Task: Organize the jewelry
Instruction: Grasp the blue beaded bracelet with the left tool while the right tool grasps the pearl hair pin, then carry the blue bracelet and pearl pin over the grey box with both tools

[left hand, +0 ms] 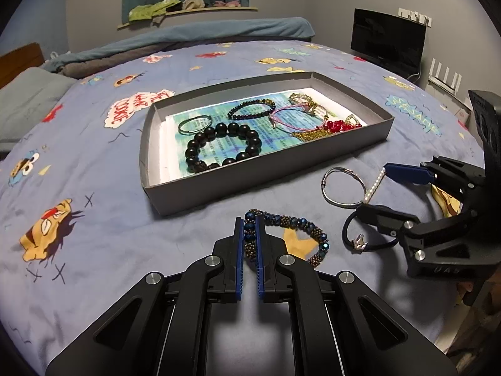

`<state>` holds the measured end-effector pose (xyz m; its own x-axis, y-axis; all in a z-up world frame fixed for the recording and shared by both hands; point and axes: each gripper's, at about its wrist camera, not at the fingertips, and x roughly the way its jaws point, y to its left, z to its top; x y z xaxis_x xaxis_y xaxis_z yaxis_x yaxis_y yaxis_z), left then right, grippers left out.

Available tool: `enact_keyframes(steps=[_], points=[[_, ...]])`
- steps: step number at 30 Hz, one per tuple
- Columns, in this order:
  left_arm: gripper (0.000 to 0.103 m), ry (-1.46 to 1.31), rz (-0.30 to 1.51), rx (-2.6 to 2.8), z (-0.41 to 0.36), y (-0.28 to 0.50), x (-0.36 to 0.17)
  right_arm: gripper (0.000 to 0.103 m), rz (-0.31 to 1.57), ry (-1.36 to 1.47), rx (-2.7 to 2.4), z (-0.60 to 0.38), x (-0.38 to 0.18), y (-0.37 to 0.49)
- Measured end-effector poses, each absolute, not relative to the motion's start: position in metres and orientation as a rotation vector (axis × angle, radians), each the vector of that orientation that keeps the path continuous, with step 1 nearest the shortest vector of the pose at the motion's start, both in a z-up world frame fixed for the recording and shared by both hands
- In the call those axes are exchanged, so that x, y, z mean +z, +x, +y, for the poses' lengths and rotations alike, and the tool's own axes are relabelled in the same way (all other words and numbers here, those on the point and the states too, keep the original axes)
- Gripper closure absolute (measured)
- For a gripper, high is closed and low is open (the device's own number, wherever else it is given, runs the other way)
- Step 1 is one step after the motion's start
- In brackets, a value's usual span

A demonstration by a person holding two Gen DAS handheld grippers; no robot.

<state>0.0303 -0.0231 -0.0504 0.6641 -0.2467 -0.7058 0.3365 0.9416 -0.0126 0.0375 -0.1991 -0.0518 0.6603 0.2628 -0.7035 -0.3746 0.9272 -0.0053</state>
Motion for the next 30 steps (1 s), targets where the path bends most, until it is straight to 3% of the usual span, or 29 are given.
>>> enact_keyframes(steps=[18,30], points=[[0.095,0.132,0.565,-0.368,-0.021,0.010,0.017,0.035,0.699,-0.061,0.387,-0.218,-0.015,0.032],[0.096,0.100,0.513,-0.383,-0.018,0.088,0.063,0.035,0.636,-0.060,0.346,-0.220,0.011,0.081]])
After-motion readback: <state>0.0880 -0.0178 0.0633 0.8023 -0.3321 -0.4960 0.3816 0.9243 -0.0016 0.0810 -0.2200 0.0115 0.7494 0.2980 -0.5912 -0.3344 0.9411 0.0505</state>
